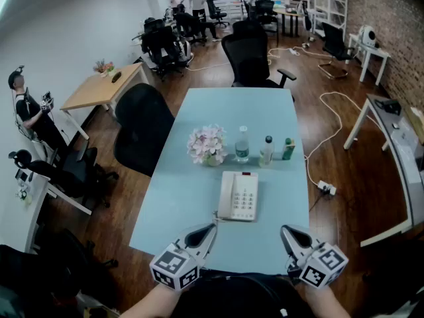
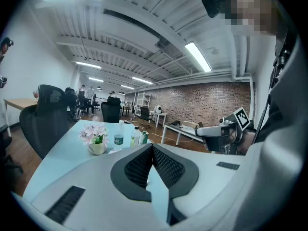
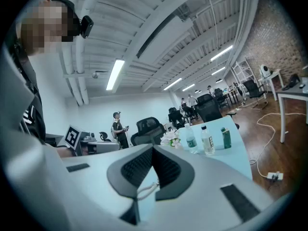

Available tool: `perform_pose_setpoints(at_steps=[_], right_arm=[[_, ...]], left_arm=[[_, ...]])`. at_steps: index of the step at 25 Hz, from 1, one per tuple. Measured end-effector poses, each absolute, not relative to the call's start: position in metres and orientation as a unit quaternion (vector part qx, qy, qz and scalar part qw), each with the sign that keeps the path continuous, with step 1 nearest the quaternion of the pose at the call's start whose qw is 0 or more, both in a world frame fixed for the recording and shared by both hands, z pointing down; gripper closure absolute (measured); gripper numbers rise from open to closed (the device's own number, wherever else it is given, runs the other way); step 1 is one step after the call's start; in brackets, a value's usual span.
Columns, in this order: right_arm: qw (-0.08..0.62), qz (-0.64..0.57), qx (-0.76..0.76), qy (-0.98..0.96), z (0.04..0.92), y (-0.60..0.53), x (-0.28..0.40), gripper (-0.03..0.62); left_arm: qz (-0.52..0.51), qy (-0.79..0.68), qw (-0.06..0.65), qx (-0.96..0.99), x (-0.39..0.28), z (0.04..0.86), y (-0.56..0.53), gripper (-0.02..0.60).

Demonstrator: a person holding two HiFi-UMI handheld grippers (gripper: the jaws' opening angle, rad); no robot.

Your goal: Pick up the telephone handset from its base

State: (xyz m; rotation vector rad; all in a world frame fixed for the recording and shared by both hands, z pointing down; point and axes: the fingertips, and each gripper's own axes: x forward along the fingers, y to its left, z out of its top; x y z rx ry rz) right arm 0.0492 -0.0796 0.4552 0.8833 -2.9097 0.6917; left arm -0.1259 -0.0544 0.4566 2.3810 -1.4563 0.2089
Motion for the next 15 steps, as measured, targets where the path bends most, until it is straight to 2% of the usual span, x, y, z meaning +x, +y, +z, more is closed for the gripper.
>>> perform_pose_setpoints(at_steps=[15], right_arm=[[0.03,0.204,0.284,-0.936,0.459,-0.086,0.044,0.576]], left_arm=[[0.139,-0.541,0.19,0.808,-0.14,0.498,-0.095,0.581]])
